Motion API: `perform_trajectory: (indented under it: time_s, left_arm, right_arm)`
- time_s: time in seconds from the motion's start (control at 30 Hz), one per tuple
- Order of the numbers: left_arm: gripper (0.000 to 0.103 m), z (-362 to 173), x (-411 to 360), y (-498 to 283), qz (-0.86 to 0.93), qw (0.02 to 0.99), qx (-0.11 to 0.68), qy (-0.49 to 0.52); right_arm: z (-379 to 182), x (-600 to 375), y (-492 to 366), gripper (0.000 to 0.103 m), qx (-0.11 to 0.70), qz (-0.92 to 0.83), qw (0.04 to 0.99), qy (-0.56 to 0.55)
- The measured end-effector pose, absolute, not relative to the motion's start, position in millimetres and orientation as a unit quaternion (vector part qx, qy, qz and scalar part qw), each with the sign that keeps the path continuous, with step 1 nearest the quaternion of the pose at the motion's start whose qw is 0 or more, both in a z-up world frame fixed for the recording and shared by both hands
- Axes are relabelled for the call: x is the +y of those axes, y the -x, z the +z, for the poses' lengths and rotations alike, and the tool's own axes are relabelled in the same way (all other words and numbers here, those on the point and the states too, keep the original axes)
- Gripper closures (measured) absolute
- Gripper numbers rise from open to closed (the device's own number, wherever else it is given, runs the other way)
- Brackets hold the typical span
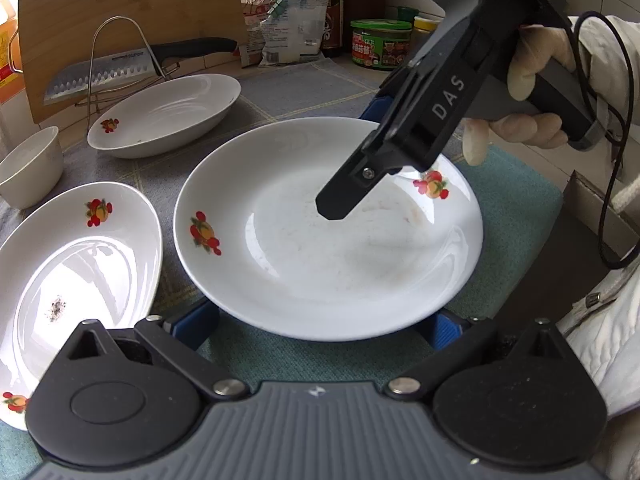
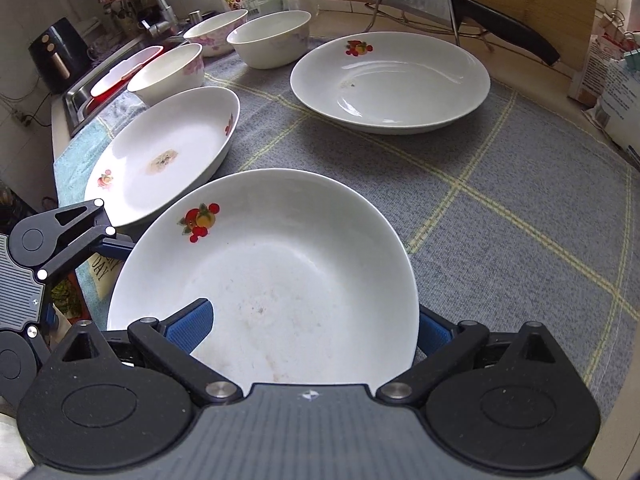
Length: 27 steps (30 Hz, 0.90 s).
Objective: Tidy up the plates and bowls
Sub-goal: 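Lift the large floral plate with the right gripper and carry it across the towel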
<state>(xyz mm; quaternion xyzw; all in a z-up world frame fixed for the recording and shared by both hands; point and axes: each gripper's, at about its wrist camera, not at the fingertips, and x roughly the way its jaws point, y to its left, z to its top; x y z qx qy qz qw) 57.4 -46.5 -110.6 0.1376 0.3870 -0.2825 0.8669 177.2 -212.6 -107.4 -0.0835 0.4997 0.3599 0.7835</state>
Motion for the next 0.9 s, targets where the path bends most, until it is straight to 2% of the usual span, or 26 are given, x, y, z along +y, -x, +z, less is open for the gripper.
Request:
perform_trajectory:
  time_s: [0.37,0.7,0.9]
  left_arm:
    - [0.000,-108.4,-51.4,-53.8,-0.291,0.866,0.375,-0.161]
    - [0.002,-107.6,-50.2,-59.3,-0.295,0.861,0.383,-0.159]
    - [0.003,-103.0,-51.6,-59.8,-0.300,0.859,0.386,-0.154]
  right_arm:
    - [-105.6,-212.7,-187.3,0.001,0.505,0.380,0.771,0.071]
    - [-103.4,-219.0,-190.0,0.011,0.511,0.365,0.776,0.055]
    - [-101.6,-223.0,-188.5,0.011,0.517,0.356,0.777,0.045]
